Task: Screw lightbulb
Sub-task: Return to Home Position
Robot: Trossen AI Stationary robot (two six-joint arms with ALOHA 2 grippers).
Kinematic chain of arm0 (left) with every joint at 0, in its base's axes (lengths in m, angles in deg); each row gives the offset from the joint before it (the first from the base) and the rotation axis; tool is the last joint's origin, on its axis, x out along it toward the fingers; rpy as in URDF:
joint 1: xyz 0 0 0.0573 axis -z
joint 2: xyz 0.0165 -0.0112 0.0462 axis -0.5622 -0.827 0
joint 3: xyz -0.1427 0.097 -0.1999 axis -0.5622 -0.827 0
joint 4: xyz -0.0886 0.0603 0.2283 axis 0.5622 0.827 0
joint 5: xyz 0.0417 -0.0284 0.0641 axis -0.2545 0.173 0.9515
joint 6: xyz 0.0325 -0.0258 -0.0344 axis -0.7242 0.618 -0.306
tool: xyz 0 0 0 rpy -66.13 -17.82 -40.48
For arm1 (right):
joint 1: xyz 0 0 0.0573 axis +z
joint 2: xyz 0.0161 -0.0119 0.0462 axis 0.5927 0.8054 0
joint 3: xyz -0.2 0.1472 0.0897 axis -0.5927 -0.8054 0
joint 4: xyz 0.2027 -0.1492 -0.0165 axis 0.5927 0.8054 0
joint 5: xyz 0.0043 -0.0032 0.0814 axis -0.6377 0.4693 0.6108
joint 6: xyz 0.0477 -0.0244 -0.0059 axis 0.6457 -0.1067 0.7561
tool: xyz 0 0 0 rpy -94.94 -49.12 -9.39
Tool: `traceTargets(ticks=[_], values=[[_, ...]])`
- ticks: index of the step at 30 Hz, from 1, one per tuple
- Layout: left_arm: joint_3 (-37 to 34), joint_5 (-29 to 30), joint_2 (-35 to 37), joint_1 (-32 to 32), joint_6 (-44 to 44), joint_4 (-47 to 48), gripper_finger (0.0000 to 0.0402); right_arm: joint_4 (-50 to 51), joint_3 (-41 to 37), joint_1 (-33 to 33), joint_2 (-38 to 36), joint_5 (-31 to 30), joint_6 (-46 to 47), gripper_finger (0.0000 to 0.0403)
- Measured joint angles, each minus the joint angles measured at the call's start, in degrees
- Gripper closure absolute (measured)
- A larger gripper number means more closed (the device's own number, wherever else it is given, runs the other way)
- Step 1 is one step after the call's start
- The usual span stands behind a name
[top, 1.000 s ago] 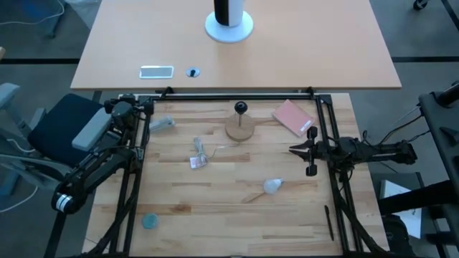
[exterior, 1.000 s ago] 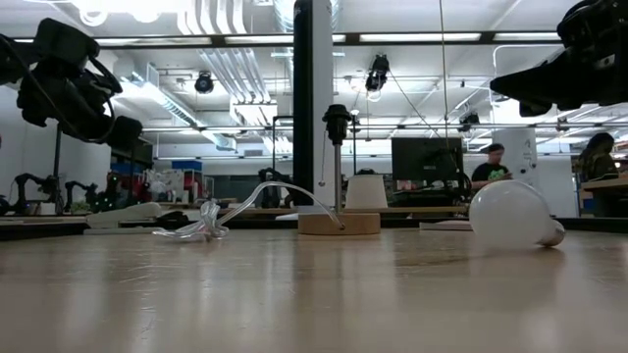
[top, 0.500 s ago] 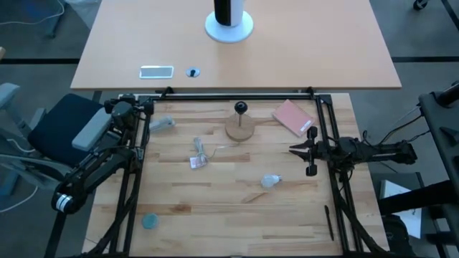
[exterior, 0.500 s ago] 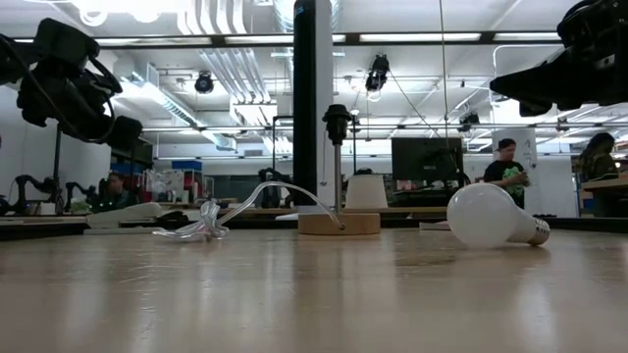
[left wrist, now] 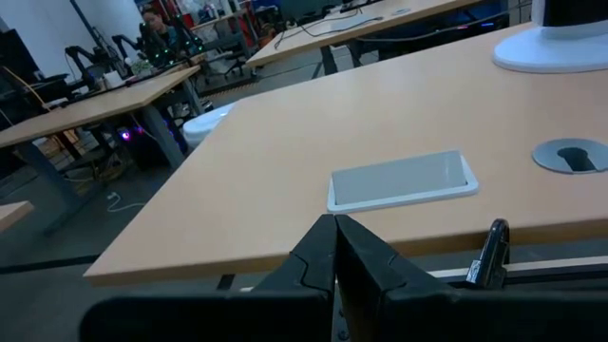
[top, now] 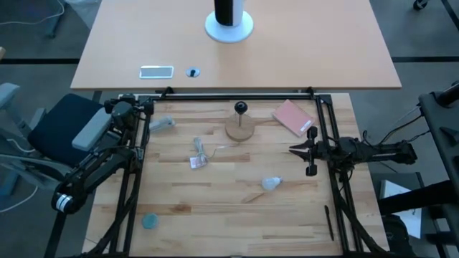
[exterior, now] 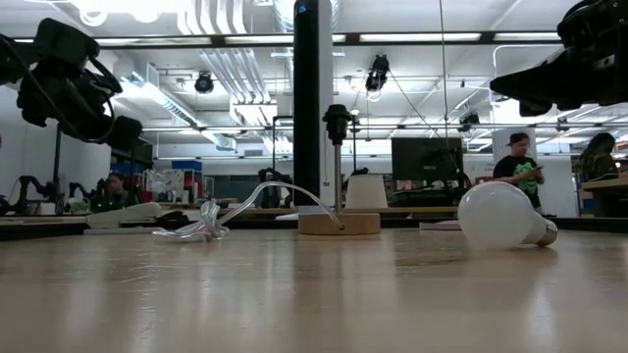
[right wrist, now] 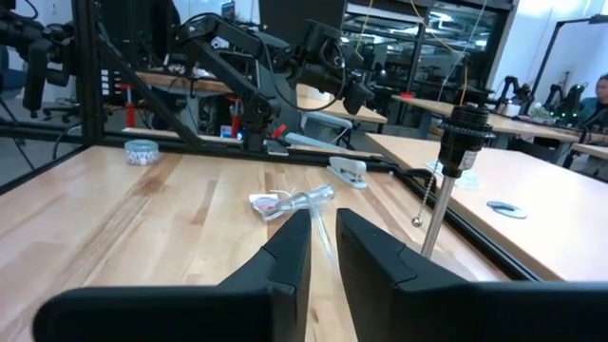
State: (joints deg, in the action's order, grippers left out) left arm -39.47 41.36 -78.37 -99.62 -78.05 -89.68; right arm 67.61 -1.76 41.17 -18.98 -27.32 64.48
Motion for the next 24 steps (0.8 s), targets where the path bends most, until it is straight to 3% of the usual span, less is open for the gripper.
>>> traceTargets(ticks=[8, 24], values=[[0.0, -0.02, 0.0, 0.0, 0.0, 0.0, 0.0401, -0.02, 0.0, 0.0, 0.0, -0.01, -0.03, 0.0341], [0.0, -0.01, 0.0, 0.0, 0.0, -0.01, 0.0401, -0.02, 0.0, 0.0, 0.0, -0.01, 0.63, 0.0363]])
